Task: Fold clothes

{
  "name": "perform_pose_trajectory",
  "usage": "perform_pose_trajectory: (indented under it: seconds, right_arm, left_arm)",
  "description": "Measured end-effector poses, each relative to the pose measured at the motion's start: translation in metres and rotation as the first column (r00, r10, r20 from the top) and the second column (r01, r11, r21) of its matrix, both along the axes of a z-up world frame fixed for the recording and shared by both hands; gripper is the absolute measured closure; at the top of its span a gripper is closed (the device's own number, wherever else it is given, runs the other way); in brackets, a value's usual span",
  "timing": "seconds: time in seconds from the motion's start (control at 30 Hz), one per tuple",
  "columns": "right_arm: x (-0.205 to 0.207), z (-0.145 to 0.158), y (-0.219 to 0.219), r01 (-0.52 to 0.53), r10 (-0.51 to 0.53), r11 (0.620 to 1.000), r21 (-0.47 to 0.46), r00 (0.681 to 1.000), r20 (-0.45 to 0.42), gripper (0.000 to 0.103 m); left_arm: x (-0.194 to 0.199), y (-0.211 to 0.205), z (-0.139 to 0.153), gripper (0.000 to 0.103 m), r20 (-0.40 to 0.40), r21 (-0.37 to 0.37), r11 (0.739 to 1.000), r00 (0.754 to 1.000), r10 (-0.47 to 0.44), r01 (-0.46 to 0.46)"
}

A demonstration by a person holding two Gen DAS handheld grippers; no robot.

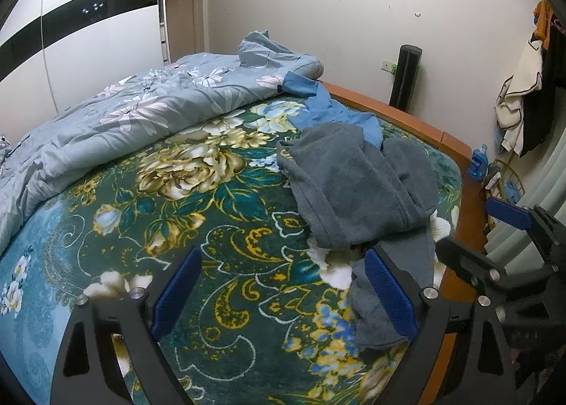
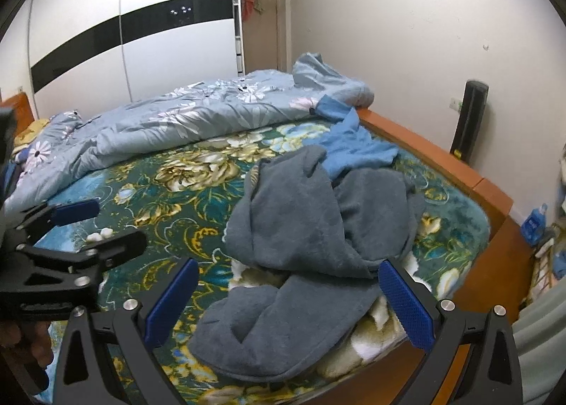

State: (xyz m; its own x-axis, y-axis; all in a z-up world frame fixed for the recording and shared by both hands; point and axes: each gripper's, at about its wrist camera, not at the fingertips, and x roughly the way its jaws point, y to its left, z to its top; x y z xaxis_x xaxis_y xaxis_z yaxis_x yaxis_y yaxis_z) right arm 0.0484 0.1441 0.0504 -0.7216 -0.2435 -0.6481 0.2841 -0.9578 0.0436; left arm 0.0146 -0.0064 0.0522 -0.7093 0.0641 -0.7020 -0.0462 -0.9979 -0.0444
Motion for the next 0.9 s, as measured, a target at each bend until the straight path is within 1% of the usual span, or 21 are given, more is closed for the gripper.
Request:
perform_pose_trajectory:
  seconds: [0.03, 0.07, 0.17, 0.33, 0.47, 0.5, 0.53, 0.57, 0.6, 0.63, 0.67, 0.7, 0.8, 0.9]
  right_arm:
    - [-0.008, -0.006, 0.005, -0.005, 0.006, 1.0, -0.024, 1.0, 0.02, 0.0]
    - [-0.018, -0.013, 0.01, 0.005, -0.004, 1.0, -0.028, 0.999, 0.04, 0.0]
    - [-0.049, -0.032, 0.023, 0.054, -0.053, 0.998, -0.015, 0.995, 0.079, 0.001]
    - [-0.101, -0.057, 0.04, 0.117, -0.113, 0.993, -0.022, 0.985, 0.128, 0.015]
    - [-0.127, -0.074, 0.039, 0.104, -0.09, 0.993, -0.062, 0.978, 0.188, 0.021]
    - [-0.13, -0.076, 0.038, 0.101, -0.085, 0.992, -0.072, 0.977, 0.195, 0.026]
    - [-0.131, -0.079, 0.038, 0.099, -0.082, 0.992, -0.078, 0.977, 0.199, 0.035]
    - [-0.13, -0.079, 0.037, 0.095, -0.077, 0.992, -0.084, 0.977, 0.199, 0.042]
    - [-0.127, -0.078, 0.036, 0.088, -0.069, 0.992, -0.089, 0.978, 0.196, 0.055]
    - [-0.123, -0.075, 0.034, 0.079, -0.06, 0.993, -0.093, 0.98, 0.192, 0.065]
    - [-0.119, -0.073, 0.033, 0.07, -0.051, 0.993, -0.093, 0.98, 0.19, 0.073]
    - [-0.116, -0.07, 0.031, 0.056, -0.035, 0.993, -0.103, 0.981, 0.193, 0.086]
    - [-0.103, -0.06, 0.026, 0.016, 0.008, 0.993, -0.121, 0.98, 0.198, 0.096]
    - [-0.089, -0.046, 0.023, -0.019, 0.05, 0.987, -0.162, 0.98, 0.192, 0.097]
  left_arm:
    - [0.0, -0.001, -0.002, 0.009, 0.002, -0.002, 1.0, 1.0, 0.001, -0.001]
    - [0.0, -0.003, -0.003, 0.009, 0.005, -0.003, 1.0, 1.0, 0.001, -0.001]
    - [-0.002, -0.011, -0.011, 0.009, 0.017, -0.007, 1.0, 1.0, 0.011, -0.011]
    - [-0.007, -0.028, -0.025, 0.009, 0.047, 0.008, 0.999, 0.998, 0.036, -0.036]
    - [-0.007, -0.041, -0.034, 0.009, 0.068, 0.012, 0.998, 0.996, 0.056, -0.057]
    - [-0.007, -0.045, -0.036, 0.009, 0.072, 0.013, 0.998, 0.995, 0.063, -0.064]
    - [-0.006, -0.049, -0.037, 0.009, 0.075, 0.017, 0.997, 0.995, 0.07, -0.072]
    - [-0.005, -0.053, -0.038, 0.009, 0.077, 0.023, 0.997, 0.994, 0.077, -0.079]
    - [-0.004, -0.057, -0.039, 0.009, 0.078, 0.031, 0.996, 0.993, 0.085, -0.088]
    - [-0.002, -0.061, -0.039, 0.009, 0.08, 0.04, 0.995, 0.992, 0.093, -0.097]
    - [-0.001, -0.064, -0.04, 0.009, 0.084, 0.051, 0.993, 0.991, 0.1, -0.105]
    - [0.001, -0.069, -0.041, 0.009, 0.091, 0.068, 0.991, 0.99, 0.107, -0.114]
    - [0.009, -0.075, -0.04, 0.009, 0.099, 0.11, 0.987, 0.989, 0.11, -0.121]
    - [0.021, -0.079, -0.036, 0.009, 0.089, 0.12, 0.985, 0.99, 0.11, -0.121]
